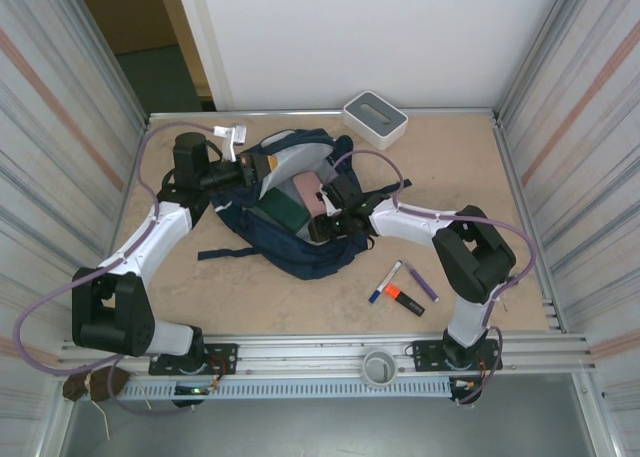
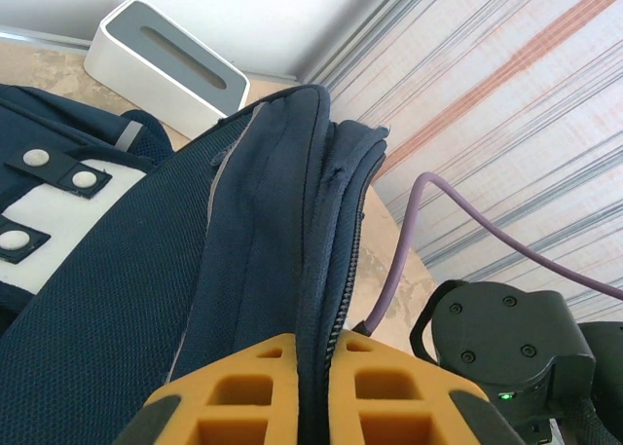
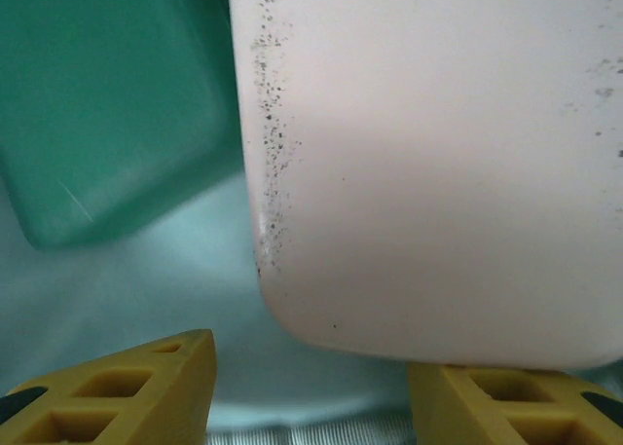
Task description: Pack the student bag
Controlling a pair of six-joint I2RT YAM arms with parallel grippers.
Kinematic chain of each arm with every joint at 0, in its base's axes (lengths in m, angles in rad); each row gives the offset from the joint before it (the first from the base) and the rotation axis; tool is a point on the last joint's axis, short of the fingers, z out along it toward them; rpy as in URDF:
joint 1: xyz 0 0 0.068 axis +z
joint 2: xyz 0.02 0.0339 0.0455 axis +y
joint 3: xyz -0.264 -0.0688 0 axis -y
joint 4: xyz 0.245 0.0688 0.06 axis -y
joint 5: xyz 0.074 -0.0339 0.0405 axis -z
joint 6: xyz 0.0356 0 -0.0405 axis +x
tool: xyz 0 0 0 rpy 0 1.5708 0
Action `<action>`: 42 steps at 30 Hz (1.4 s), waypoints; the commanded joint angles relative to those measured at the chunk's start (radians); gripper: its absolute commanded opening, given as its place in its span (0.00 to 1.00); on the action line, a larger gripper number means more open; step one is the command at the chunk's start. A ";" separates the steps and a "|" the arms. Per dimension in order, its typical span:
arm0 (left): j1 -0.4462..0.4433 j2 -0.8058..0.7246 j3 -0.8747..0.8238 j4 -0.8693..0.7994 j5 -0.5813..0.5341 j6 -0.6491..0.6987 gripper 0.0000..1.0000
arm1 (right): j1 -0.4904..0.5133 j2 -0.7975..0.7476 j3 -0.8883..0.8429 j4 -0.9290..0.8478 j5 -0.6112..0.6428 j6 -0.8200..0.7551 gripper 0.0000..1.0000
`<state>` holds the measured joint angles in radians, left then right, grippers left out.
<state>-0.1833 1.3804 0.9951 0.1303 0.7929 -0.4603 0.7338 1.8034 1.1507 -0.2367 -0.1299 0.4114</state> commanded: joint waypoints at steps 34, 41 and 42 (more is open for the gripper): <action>-0.372 -0.003 -0.036 -0.235 -0.314 0.425 0.48 | -0.246 -0.701 -0.363 0.152 0.112 0.130 0.74; -0.186 -0.239 -0.194 -0.138 -0.578 0.237 0.70 | -0.055 -0.391 -0.157 0.193 -0.014 0.108 0.64; -0.119 -0.244 -0.211 -0.141 -0.573 0.160 0.71 | -0.029 -0.335 -0.128 0.206 -0.029 0.110 0.61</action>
<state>-0.4065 1.1595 0.8368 -0.0216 0.3538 -0.1623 0.6552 1.3720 0.9623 -0.0692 -0.0868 0.5140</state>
